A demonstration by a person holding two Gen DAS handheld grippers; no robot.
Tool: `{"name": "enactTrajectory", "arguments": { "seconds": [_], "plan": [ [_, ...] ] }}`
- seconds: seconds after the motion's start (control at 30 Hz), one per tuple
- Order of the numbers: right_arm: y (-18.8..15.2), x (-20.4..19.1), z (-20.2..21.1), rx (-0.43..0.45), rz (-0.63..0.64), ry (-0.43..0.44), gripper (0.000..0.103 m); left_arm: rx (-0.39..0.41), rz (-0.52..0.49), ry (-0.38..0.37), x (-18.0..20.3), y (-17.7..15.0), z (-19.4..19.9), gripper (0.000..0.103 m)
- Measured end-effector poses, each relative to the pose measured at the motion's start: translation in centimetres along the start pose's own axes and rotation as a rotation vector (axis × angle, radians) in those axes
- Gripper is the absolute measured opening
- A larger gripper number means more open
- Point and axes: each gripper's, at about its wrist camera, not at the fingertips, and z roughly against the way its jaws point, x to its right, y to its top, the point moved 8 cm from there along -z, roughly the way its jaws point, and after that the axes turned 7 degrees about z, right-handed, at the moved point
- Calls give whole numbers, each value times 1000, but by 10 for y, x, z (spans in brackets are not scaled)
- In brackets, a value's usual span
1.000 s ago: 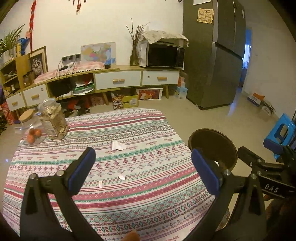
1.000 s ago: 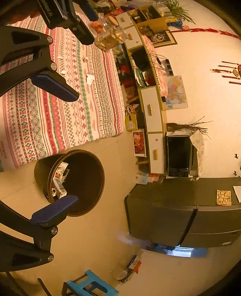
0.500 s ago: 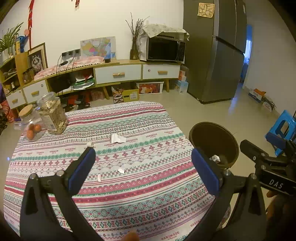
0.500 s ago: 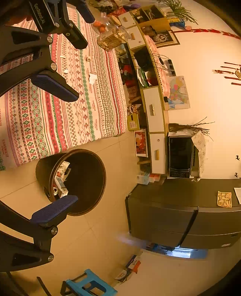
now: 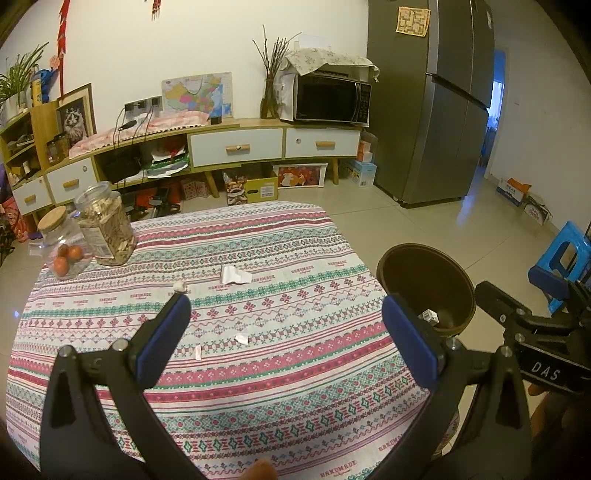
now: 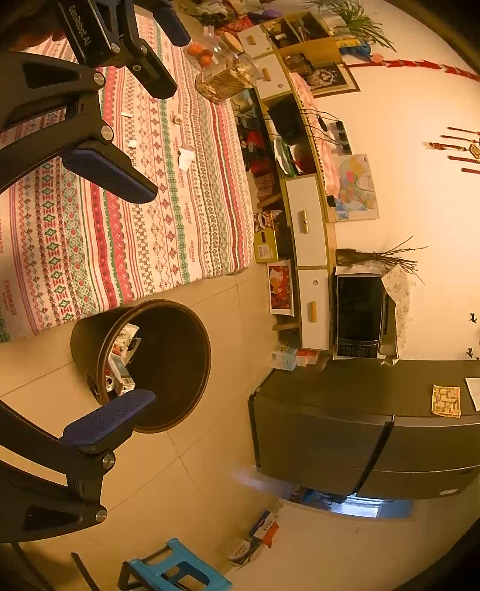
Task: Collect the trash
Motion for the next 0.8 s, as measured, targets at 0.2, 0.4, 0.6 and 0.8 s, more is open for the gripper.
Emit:
{"name": "enactTrajectory", "arguments": {
  "seconds": [0.2, 0.4, 0.6, 0.8],
  "plan": [
    [1, 0, 0, 5, -1, 2, 102, 6, 4, 0, 0, 1, 0, 103],
    [0, -2, 0, 11, 8, 3, 102, 23, 13, 0, 2, 3, 3, 103],
    [0, -3, -1, 10, 11, 4, 102, 24, 12, 2, 3, 2, 3, 103],
    [0, -3, -1, 7, 10, 2, 102, 27, 10, 0, 3, 2, 2, 103]
  ]
}}
